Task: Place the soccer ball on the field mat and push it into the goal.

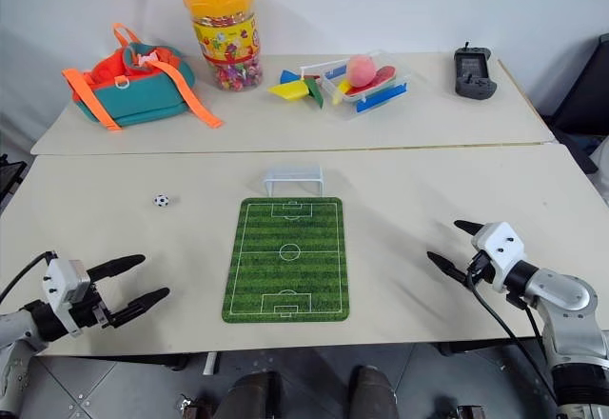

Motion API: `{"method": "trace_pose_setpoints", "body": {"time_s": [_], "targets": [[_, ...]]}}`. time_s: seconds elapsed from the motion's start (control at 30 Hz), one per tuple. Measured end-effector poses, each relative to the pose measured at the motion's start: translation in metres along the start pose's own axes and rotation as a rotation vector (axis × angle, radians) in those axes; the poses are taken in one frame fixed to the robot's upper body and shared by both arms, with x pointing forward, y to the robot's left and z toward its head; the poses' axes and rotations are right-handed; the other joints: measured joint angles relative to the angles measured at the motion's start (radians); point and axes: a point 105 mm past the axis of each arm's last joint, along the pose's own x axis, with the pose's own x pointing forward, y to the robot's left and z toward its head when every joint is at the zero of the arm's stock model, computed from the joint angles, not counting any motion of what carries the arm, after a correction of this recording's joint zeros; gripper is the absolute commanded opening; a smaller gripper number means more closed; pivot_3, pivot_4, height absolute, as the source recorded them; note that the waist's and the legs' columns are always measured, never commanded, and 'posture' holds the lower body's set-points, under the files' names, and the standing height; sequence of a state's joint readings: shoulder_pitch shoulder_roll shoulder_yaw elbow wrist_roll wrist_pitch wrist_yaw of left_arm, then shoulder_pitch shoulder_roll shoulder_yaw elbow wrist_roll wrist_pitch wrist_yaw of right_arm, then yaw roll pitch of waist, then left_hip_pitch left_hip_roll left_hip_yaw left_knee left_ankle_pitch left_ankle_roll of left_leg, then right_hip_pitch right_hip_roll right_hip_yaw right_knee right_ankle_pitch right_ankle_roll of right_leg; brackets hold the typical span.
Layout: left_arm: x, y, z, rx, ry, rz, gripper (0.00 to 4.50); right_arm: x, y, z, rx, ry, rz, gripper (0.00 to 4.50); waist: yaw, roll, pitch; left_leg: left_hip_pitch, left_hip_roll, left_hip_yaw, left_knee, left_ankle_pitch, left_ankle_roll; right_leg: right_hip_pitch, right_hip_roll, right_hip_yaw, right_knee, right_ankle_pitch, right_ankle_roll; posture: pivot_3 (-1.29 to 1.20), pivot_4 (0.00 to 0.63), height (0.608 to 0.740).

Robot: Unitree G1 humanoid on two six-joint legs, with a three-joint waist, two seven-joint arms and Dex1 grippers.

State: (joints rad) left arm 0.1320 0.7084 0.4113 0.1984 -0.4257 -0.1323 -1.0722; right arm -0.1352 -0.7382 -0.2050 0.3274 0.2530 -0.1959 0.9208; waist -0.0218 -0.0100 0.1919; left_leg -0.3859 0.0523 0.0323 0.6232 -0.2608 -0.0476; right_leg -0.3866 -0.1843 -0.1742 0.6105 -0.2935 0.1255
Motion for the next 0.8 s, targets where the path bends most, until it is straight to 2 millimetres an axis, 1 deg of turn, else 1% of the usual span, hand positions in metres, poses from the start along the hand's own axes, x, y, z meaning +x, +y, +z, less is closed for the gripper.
{"method": "trace_pose_setpoints", "body": {"time_s": [0.17, 0.37, 0.47, 0.53, 0.6, 0.67, 0.8], "targets": [[0.001, 0.002, 0.0, -0.008, 0.01, 0.028, 4.47, 0.0, 0.0, 0.001, 0.001, -0.004, -0.002, 4.5, 0.001, 0.0, 0.0, 0.0, 0.0, 0.004, 0.0, 0.0, 0.0, -0.003, 0.0, 0.005, 0.002, 0.0, 0.0, 0.0, 0.15, 0.74], [0.003, 0.003, 0.006, -0.006, 0.013, 0.062, 4.47, 0.0, 0.002, 0.003, -0.004, -0.02, 0.02, 4.5, 0.0, 0.0, 0.0, 0.0, 0.0, 0.007, 0.0, 0.0, 0.0, -0.005, 0.0, 0.009, 0.003, 0.0, 0.0, 0.0, 0.15, 0.74], [0.005, 0.006, 0.012, 0.005, 0.002, 0.079, 4.47, -0.001, 0.003, 0.004, 0.001, -0.034, 0.032, 4.5, 0.0, 0.0, 0.0, 0.0, 0.0, 0.008, 0.002, 0.0, 0.0, -0.006, 0.001, 0.01, 0.003, 0.001, 0.0, 0.0, 0.15, 0.74], [0.009, 0.011, 0.02, 0.016, -0.027, 0.091, 4.47, -0.001, 0.003, 0.007, 0.002, -0.053, 0.039, 4.5, 0.0, 0.0, 0.0, 0.0, 0.001, 0.008, 0.003, -0.001, 0.0, -0.006, 0.001, 0.01, 0.004, 0.001, 0.0, 0.0, 0.15, 0.74], [0.013, 0.023, 0.03, 0.03, -0.058, 0.145, 4.47, -0.002, 0.002, 0.013, 0.01, -0.08, 0.046, 4.5, 0.002, 0.0, 0.0, 0.0, 0.001, 0.008, 0.006, -0.002, 0.001, -0.006, 0.001, 0.011, 0.006, 0.001, 0.0, 0.0, 0.15, 0.74], [0.018, 0.043, 0.043, 0.028, -0.081, 0.25, 4.47, -0.002, 0.004, 0.023, 0.033, -0.123, 0.079, 4.5, 0.006, 0.0, 0.0, 0.0, 0.001, 0.008, 0.007, -0.002, 0.002, -0.006, 0.001, 0.012, 0.007, 0.001, 0.0, 0.0, 0.15, 0.74], [0.024, 0.079, 0.055, -0.032, -0.105, 0.42, 4.47, -0.005, 0.019, 0.049, 0.063, -0.221, 0.201, 4.5, 0.016, -0.001, 0.0, 0.001, 0.002, 0.009, 0.007, -0.003, 0.001, -0.006, 0.002, 0.013, 0.008, 0.001, 0.0, 0.0, 0.15, 0.74]]}}
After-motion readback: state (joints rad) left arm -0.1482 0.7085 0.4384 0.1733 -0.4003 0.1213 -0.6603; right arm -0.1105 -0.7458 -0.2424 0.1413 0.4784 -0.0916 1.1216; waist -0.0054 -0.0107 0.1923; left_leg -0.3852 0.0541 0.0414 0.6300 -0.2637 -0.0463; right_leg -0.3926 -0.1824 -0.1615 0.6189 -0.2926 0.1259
